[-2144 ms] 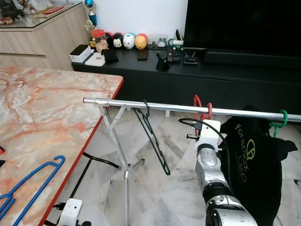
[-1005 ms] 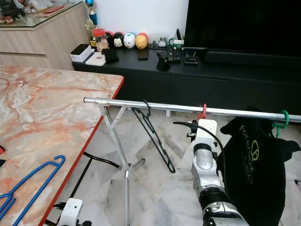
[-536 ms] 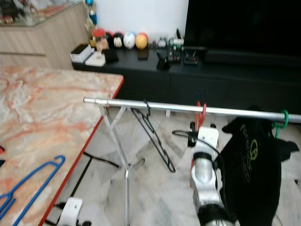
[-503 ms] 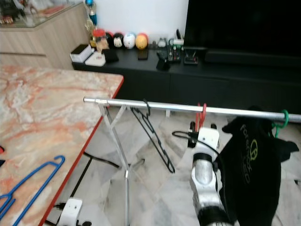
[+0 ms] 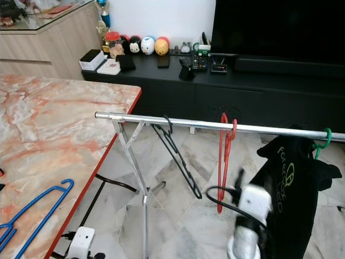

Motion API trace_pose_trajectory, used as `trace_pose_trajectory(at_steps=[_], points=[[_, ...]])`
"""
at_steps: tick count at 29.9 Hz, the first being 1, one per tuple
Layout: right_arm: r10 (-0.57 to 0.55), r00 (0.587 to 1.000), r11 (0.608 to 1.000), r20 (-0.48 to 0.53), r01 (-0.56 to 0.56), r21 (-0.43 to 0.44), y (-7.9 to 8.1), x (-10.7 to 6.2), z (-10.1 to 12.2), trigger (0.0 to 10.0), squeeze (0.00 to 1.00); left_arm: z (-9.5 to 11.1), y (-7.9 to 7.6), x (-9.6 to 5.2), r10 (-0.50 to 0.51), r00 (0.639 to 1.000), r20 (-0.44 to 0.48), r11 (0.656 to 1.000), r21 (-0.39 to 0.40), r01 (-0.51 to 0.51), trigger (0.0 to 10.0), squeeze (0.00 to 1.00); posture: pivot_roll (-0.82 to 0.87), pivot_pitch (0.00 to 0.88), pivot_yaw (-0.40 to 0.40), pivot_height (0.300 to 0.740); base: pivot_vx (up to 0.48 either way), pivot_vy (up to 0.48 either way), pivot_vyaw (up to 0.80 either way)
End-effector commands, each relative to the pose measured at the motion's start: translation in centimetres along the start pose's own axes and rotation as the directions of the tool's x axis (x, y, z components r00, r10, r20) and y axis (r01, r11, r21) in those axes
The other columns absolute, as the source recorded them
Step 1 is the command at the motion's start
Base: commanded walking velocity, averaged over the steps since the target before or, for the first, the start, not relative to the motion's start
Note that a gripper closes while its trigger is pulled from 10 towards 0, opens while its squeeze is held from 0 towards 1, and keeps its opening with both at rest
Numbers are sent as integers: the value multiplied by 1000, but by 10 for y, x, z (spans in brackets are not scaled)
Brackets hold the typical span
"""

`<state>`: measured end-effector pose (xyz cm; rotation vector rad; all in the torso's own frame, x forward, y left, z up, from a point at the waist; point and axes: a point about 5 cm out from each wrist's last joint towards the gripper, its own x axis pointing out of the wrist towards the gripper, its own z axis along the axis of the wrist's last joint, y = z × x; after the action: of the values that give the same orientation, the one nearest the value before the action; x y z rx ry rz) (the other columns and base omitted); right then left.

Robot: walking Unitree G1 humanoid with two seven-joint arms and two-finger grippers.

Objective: Hang hanger

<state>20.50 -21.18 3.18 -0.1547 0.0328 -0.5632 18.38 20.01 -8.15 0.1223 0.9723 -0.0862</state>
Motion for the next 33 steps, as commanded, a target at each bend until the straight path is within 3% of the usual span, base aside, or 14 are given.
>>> trace_pose_trajectory(at_steps=[1,5,7,13,20,22,23,25,30,33], points=[[-111,984,994,-143,111,-8,-14,-6,-22,10000,0,-4,5,-1,9,1000,-18,1000,4,-9,10000,0,-38,0,67,740,0,0,0],[-161,943,987,-293,160,-25,-22,-11,-46,10000,0,-4,4,-1,8,1000,-18,1000,5,-8,10000,0,-39,0,68,740,0,0,0],[-164,935,986,-316,166,-20,-23,-11,-51,10000,0,-4,4,-1,8,1000,-18,1000,3,-8,10000,0,-39,0,68,740,0,0,0],[-57,907,998,-418,40,-49,-11,-11,-72,10000,0,-4,5,-1,7,1000,-19,1000,4,-6,10000,0,-41,0,72,740,0,0,0],[145,789,976,-597,-212,-43,8,-28,-101,10000,0,-4,4,-1,7,1000,-20,1000,-1,-7,10000,0,-40,0,76,740,0,0,0],[154,780,971,-606,-234,-54,9,-31,-103,10000,0,-4,4,-1,5,1000,-21,1000,1,-5,10000,0,-40,0,76,740,0,0,0],[163,737,956,-656,-281,-79,7,-40,-111,10000,0,-4,4,-1,3,1000,-22,1000,1,-3,10000,0,-35,0,73,740,0,0,0],[156,720,953,-676,-291,-89,4,-44,-115,10000,0,-4,4,-1,2,1000,-21,1000,1,-2,10000,0,-35,0,73,740,0,0,0],[209,604,913,-769,-403,-69,6,-68,-129,10000,0,-5,4,-1,2,1000,-21,1000,-3,-2,10000,0,-35,0,75,740,0,0,0],[211,597,919,-774,-390,-50,7,-71,-130,10000,0,-5,4,-1,0,1000,-20,1000,-4,-1,10000,0,-40,0,74,740,0,0,0]])
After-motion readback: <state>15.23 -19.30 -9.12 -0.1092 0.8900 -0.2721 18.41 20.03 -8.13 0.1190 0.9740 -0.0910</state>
